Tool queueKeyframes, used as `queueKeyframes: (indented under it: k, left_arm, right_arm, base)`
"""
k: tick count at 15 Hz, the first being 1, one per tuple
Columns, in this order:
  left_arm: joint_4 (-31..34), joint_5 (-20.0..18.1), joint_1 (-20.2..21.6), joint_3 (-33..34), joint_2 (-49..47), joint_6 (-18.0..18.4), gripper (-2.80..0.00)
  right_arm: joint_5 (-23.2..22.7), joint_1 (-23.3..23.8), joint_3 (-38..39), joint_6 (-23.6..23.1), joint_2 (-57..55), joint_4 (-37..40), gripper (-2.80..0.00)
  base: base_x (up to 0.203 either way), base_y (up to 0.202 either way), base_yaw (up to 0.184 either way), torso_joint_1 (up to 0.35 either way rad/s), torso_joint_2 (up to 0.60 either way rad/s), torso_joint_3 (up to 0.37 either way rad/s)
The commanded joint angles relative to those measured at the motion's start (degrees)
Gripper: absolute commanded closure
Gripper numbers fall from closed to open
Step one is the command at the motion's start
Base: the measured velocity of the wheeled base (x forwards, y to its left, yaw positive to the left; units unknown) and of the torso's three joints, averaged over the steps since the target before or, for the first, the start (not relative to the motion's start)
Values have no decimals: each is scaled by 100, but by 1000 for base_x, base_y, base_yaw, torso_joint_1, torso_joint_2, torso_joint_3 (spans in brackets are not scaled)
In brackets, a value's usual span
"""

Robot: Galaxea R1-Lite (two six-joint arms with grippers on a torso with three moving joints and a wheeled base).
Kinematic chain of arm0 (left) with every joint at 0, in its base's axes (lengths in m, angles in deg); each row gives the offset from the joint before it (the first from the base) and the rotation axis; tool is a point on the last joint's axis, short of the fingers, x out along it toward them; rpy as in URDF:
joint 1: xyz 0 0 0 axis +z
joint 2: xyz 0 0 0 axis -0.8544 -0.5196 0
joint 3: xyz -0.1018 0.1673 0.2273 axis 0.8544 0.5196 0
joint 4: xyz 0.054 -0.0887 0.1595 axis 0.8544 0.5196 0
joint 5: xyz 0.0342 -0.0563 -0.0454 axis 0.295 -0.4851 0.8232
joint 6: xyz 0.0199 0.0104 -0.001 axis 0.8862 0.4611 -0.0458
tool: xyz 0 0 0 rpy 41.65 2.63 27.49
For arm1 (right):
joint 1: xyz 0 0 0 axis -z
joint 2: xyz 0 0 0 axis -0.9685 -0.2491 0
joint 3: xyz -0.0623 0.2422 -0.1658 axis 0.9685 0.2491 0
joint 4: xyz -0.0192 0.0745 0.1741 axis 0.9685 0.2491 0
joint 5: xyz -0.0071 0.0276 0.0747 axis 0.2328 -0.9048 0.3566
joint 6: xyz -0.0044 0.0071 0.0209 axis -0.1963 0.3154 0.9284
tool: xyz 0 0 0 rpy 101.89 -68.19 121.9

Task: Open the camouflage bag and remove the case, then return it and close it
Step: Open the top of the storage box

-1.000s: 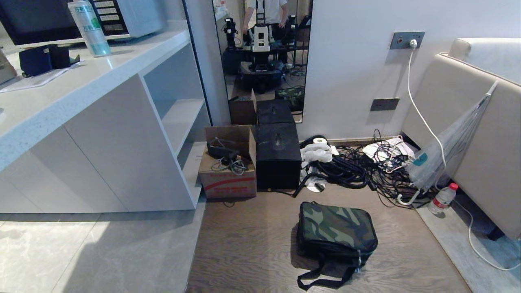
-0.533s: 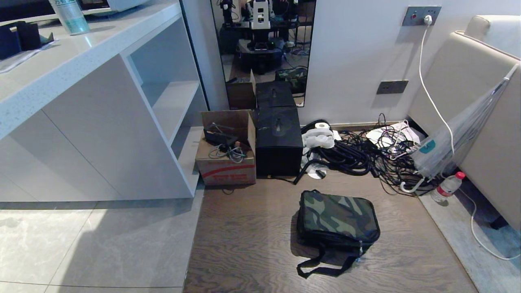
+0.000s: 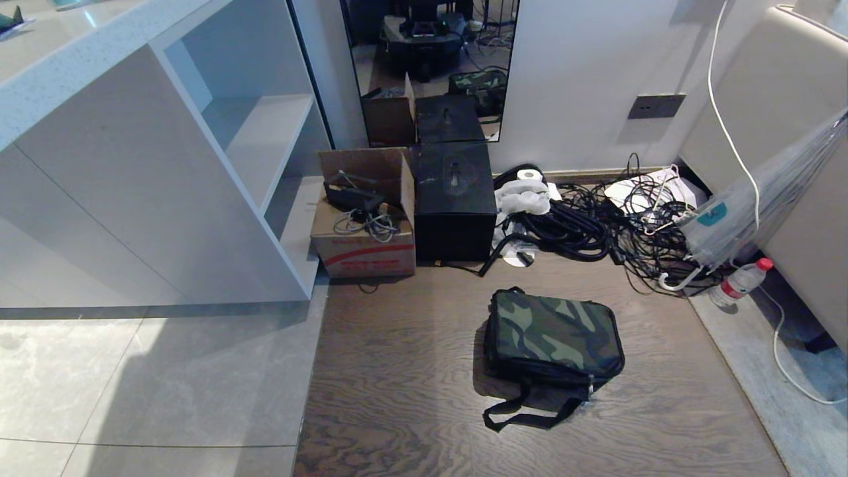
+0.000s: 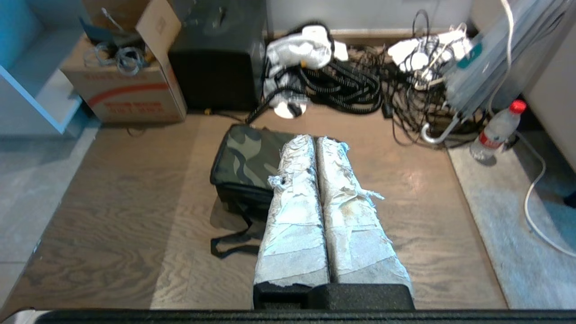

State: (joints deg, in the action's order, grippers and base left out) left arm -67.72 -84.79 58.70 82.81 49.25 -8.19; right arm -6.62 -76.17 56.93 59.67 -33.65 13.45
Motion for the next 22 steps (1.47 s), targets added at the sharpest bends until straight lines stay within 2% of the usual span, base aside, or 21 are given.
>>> queueKeyframes:
  k: [1,22]
  left_arm:
    - [-1,4,0,0,0,-1,0]
    - [-9,4,0,0,0,-1,0]
  right_arm:
    - [-4,-2,229,-2,2,-7,0]
    - [-4,-2,229,-5,2,-7,0]
  base:
    - [0,0,0,2,2,-207]
    - [0,0,0,3,4,-195]
